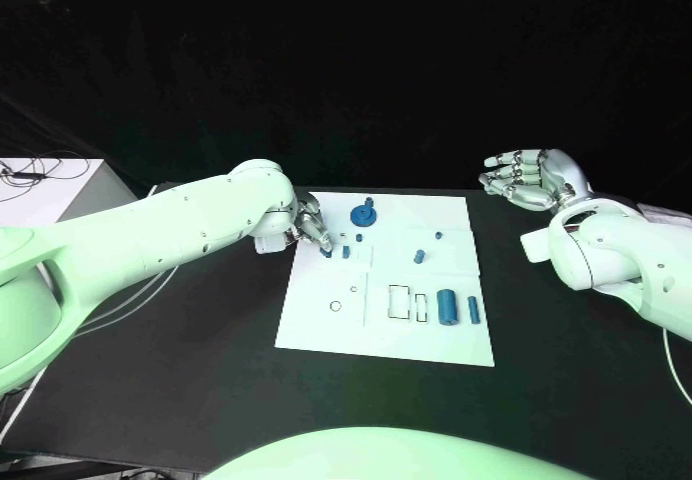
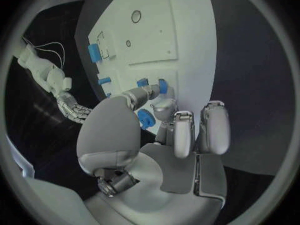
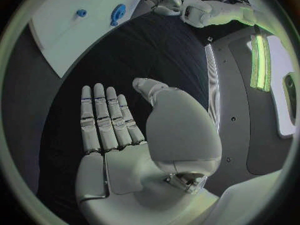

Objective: Assemble the parts on the task board

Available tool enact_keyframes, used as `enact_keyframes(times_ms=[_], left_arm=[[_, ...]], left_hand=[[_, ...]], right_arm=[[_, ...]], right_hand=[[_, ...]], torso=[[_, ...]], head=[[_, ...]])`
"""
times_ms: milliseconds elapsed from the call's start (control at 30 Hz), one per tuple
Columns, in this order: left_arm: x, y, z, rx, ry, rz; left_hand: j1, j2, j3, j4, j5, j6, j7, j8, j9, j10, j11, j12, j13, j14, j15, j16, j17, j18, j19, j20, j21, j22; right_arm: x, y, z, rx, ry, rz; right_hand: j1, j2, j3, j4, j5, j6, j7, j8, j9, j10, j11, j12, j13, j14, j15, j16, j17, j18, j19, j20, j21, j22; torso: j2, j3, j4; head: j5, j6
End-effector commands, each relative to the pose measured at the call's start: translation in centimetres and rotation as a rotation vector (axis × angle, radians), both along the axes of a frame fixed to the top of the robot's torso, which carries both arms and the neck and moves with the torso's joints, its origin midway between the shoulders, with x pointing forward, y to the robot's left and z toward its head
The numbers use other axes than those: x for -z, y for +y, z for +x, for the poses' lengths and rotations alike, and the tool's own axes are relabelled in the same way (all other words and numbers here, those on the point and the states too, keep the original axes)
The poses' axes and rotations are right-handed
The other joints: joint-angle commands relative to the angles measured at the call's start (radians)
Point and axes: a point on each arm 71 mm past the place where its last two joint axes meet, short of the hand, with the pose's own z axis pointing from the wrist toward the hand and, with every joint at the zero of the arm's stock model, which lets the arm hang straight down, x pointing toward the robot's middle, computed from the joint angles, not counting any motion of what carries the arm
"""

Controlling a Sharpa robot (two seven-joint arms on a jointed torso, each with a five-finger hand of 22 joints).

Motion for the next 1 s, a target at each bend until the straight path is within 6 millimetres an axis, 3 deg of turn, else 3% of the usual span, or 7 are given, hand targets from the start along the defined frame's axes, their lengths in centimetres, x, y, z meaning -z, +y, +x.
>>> enact_keyframes(times_ms=[33,467,633,1000], left_arm=[[0.37,-0.07,-0.23,0.016,0.021,0.017],[0.42,-0.13,-0.33,0.027,0.030,0.019],[0.43,-0.12,-0.33,0.025,0.031,0.016],[0.41,-0.24,-0.40,0.031,0.036,0.009]], left_hand=[[0.003,0.007,-0.004,-0.003,-0.002,0.084,-0.080,0.141,0.308,0.006,-0.002,0.004,0.001,0.106,-0.007,0.003,0.263,-0.011,0.002,-0.006,-0.003,0.033],[0.008,0.022,0.007,0.000,0.007,0.100,-0.084,0.144,0.315,0.014,-0.005,0.014,0.018,0.106,-0.009,0.003,0.263,-0.012,0.003,-0.006,-0.003,0.035],[-0.002,0.039,0.012,0.015,0.007,0.114,-0.087,0.142,0.318,0.024,-0.007,0.020,0.028,0.106,-0.010,0.003,0.263,-0.012,0.003,-0.005,-0.004,0.035],[-0.014,0.046,0.010,0.022,0.008,0.137,-0.092,0.143,0.322,0.038,-0.010,0.029,0.045,0.106,-0.011,0.003,0.263,-0.012,0.005,-0.002,-0.003,0.036]], right_arm=[[0.00,0.16,-0.05,-0.018,0.001,0.001],[0.01,0.14,-0.04,-0.019,0.002,0.001],[0.02,0.15,-0.03,-0.019,0.002,0.001],[0.08,0.10,-0.05,-0.019,0.003,0.000]], right_hand=[[-0.010,0.001,-0.006,0.001,0.004,-0.003,0.071,-0.003,-0.002,-0.002,0.005,-0.003,-0.001,0.000,0.005,-0.004,-0.001,0.005,-0.007,-0.003,-0.003,-0.001],[-0.009,0.001,-0.007,0.000,0.004,-0.003,0.071,-0.003,-0.002,-0.002,0.005,-0.003,-0.001,0.000,0.005,-0.005,-0.002,0.005,-0.007,-0.003,-0.002,-0.003],[-0.009,0.001,-0.007,0.000,0.004,-0.003,0.071,-0.003,-0.002,-0.002,0.005,-0.003,-0.001,0.000,0.005,-0.005,-0.002,0.005,-0.007,-0.003,-0.002,-0.003],[-0.009,0.002,-0.007,-0.001,0.005,-0.003,0.071,-0.003,-0.003,-0.002,0.005,-0.002,-0.002,0.001,0.005,-0.006,-0.003,0.005,-0.007,-0.003,-0.002,-0.005]], torso=[[0.000,-0.0001,-0.0004],[0.000,-0.0006,0.0014],[0.000,0.0001,-0.0003],[0.000,0.0000,-0.0001]], head=[[0.000,0.000],[0.000,-0.002],[0.002,-0.002],[0.001,-0.002]])
